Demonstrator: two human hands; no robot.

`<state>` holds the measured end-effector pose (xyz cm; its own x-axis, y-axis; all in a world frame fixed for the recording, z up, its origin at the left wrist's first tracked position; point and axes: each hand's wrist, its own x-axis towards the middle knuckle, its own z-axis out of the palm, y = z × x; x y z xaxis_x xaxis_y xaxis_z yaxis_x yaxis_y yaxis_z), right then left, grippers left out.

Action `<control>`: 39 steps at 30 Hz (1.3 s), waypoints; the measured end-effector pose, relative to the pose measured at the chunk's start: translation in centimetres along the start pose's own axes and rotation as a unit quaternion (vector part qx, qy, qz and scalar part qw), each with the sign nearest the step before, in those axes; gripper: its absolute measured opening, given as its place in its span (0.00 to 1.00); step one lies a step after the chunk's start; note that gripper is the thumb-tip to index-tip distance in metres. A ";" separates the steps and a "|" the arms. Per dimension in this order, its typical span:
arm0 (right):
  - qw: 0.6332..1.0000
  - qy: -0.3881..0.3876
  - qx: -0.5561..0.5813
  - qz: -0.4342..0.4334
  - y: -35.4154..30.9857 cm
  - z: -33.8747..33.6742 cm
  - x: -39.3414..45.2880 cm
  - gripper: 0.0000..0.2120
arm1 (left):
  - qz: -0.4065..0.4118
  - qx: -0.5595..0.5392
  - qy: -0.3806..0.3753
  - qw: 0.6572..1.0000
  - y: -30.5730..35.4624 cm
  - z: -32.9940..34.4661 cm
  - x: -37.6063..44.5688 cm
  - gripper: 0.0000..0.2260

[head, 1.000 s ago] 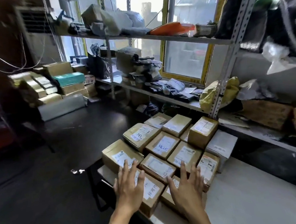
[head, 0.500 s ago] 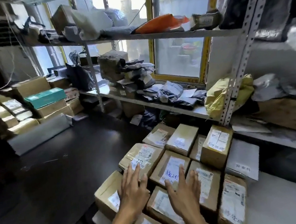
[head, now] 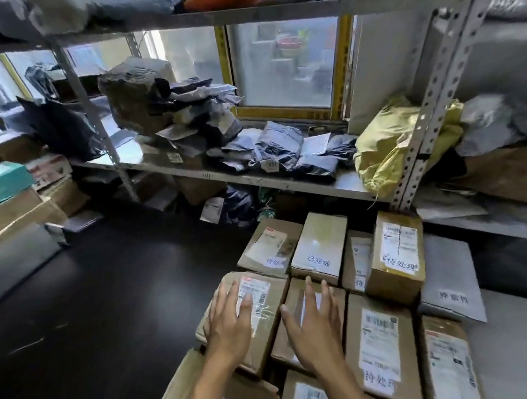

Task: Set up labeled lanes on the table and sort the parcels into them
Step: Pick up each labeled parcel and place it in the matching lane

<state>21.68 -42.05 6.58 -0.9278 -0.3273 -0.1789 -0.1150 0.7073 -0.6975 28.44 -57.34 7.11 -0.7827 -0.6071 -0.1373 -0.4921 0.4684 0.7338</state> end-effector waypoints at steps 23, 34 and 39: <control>0.884 0.134 0.355 0.272 -7.8 7.6 22.7 0.49 | -0.073 -0.192 -0.211 0.956 -1.3 1.8 26.0 0.25; 0.873 0.104 0.378 0.288 -8.3 7.8 23.9 0.69 | -0.100 -0.324 -0.306 0.890 -2.7 3.0 28.4 0.37; 0.886 0.109 0.388 0.231 -10.8 4.4 22.4 0.57 | -0.042 -0.368 -0.271 0.888 2.0 -2.0 26.7 0.22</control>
<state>3.67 -59.79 7.04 -0.8680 0.0736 -0.4910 0.4954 0.0634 -0.8663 7.32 -73.86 6.24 -0.9219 -0.1286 -0.3655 -0.3304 -0.2321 0.9149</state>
